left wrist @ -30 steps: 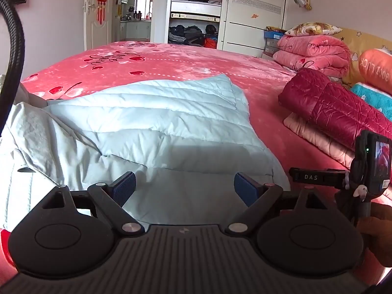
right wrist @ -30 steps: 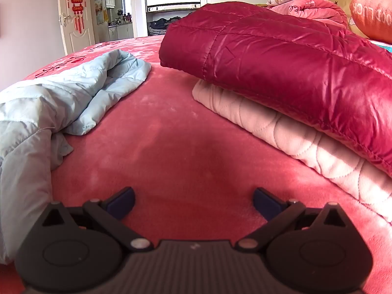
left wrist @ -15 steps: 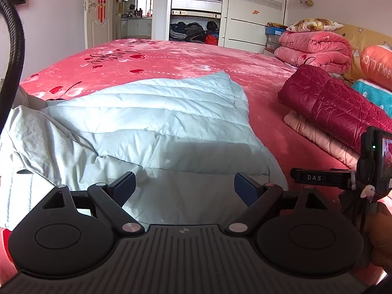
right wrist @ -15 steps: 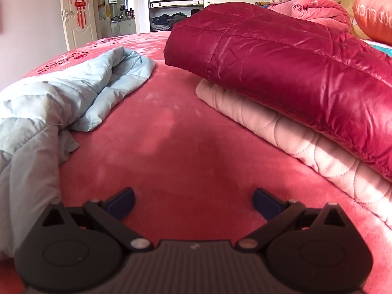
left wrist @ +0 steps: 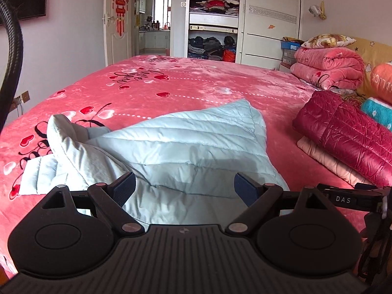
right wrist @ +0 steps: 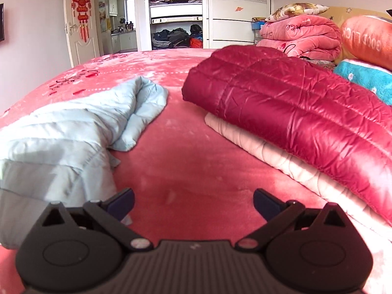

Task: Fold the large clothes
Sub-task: 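Move both grippers over the light blue down jacket toward its sleeve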

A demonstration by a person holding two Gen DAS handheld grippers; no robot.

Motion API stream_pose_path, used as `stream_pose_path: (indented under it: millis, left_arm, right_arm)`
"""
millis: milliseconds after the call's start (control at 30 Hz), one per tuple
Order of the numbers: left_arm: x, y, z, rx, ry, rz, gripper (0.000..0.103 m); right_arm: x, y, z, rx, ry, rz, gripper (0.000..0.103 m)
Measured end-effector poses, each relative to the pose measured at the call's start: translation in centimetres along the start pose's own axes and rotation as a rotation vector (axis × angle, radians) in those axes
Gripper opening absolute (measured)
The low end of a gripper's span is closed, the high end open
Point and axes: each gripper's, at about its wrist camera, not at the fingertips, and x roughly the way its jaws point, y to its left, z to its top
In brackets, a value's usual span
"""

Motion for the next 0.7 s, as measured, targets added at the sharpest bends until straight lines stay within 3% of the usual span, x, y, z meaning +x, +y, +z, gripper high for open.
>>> stream_pose_path:
  millis: [400, 700]
  left_arm:
    - [-2.8, 2.1, -2.2, -0.011, -0.072, 0.086, 0.103]
    - [-6.9, 4.9, -6.3, -0.026, -0.137, 0.172, 0.103]
  right_arm:
    - [-8.6, 5.6, 1.0, -0.096, -0.079, 0.030, 0.102]
    - [-13.4, 9.6, 2.2, -0.159, -0.119, 0.090, 0.102]
